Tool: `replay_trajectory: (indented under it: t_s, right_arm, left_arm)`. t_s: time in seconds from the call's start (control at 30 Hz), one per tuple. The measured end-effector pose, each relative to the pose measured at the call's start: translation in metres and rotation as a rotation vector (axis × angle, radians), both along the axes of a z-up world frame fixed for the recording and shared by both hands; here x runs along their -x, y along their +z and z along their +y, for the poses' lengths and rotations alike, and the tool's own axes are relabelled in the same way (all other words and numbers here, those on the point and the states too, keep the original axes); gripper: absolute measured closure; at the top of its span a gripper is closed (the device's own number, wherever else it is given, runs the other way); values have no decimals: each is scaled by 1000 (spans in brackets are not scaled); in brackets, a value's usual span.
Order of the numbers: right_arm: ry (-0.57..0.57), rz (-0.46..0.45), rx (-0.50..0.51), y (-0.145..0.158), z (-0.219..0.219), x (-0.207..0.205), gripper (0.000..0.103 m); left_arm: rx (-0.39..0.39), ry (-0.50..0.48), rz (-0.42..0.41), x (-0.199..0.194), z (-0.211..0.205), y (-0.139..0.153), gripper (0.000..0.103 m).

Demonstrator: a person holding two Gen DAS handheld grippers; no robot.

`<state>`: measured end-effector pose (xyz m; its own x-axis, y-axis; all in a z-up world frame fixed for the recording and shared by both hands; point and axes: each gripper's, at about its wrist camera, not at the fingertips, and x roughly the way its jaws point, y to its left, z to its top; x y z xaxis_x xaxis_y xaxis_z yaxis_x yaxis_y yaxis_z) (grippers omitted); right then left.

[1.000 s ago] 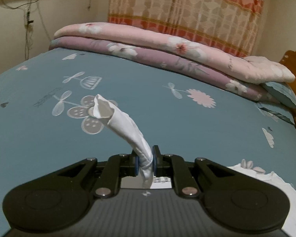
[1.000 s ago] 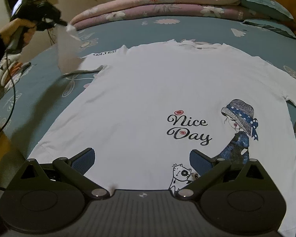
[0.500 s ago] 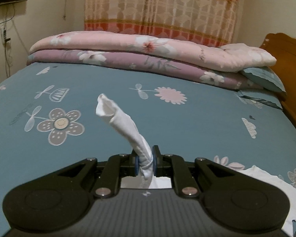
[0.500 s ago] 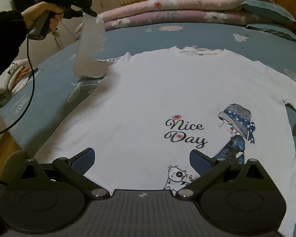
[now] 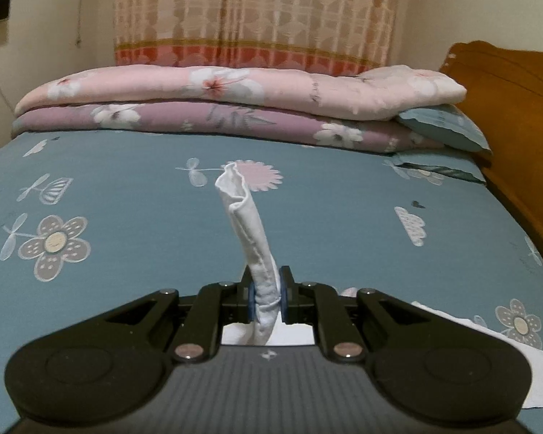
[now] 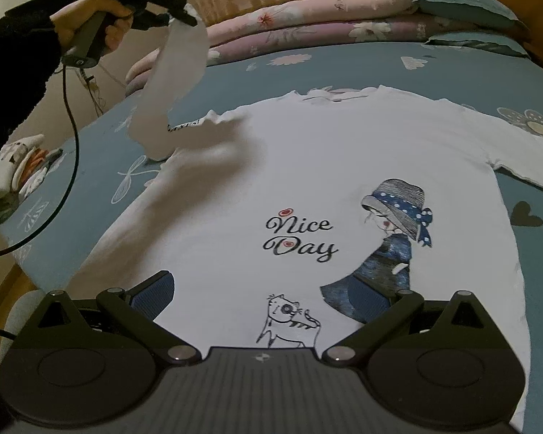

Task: Fold clothes
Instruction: 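Lift the held sleeve and carry it across the shirt body with the left gripper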

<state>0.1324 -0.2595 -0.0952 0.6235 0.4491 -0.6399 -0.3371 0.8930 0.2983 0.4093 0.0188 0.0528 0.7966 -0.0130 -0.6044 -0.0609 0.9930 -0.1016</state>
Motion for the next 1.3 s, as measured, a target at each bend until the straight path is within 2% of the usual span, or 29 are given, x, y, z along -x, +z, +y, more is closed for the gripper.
replay_trajectory:
  t_s: [0.3,0.73,1.3]
  right_arm:
    - [-37,10,-34,-4,-19,-1,0]
    - [-71,19,-70,-9,-36,-2,0]
    - [-106,51,-89,-18,-51,-7,0]
  left_arm:
    - [15,-82,15,-10,-49,-2,93]
    - [-3,-182,53,-28,-113,-16,93]
    - [-43,-281,150,-41,-175,-65,93]
